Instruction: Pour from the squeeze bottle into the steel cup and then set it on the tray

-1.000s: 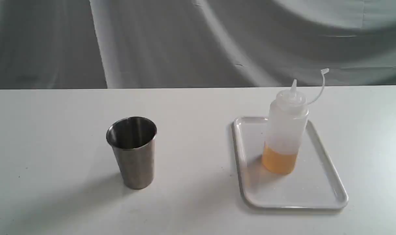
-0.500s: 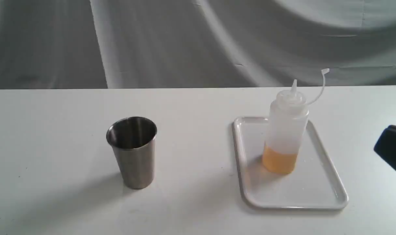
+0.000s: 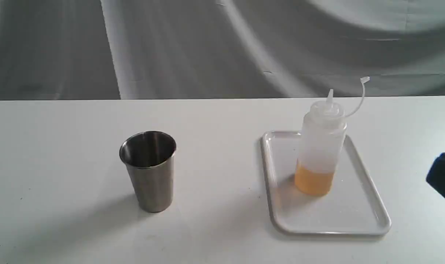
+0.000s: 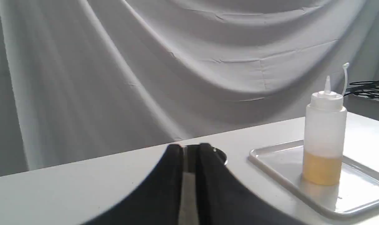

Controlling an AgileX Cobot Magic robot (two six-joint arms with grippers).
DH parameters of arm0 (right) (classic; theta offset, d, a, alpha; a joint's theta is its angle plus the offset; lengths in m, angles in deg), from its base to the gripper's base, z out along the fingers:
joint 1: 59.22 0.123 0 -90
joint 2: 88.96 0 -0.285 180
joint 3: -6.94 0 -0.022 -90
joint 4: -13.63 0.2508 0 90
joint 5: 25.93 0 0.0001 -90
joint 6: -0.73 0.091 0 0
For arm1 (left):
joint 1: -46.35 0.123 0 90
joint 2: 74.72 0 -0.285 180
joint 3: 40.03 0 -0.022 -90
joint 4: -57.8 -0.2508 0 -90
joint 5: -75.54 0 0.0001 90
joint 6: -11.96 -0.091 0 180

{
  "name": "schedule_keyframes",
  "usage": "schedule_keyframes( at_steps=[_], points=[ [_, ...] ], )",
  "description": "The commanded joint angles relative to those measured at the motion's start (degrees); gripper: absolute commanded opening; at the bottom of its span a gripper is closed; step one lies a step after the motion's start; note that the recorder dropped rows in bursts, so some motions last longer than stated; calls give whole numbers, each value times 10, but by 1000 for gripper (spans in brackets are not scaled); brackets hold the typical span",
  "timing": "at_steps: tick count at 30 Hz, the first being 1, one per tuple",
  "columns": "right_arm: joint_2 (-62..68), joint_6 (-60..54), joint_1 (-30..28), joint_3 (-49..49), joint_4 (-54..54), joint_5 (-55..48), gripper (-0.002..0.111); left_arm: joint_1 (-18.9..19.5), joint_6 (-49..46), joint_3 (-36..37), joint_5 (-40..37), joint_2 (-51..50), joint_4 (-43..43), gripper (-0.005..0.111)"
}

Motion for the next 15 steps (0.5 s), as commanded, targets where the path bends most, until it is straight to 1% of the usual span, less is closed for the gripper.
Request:
schedule_keyframes(
  at_steps=[1, 3, 5, 6, 9, 11, 15],
  points=[
    [-45, -19, -52, -32, -16, -10, 0, 1, 0, 3, 6, -3, -2, 8],
    [-73, -10, -99, -57, -16, -10, 0, 1, 0, 3, 6, -3, -2, 8],
    [-105, 14, -172, -91, -21, -15, 0, 1, 0, 3, 6, -3, -2, 8],
    [-118, 22, -198, -102, -31, -17, 0, 1, 0, 3, 6, -3, -2, 8],
    [-166, 78, -281, -132, -121, -37, 0, 1, 0, 3, 6, -3, -2, 8],
    [-193, 89, -318, -143, -149, -46, 0, 1, 0, 3, 6, -3, -2, 8],
    [-234, 89, -376, -171, -155, -51, 0, 1, 0, 3, 6, -3, -2, 8]
  ],
)
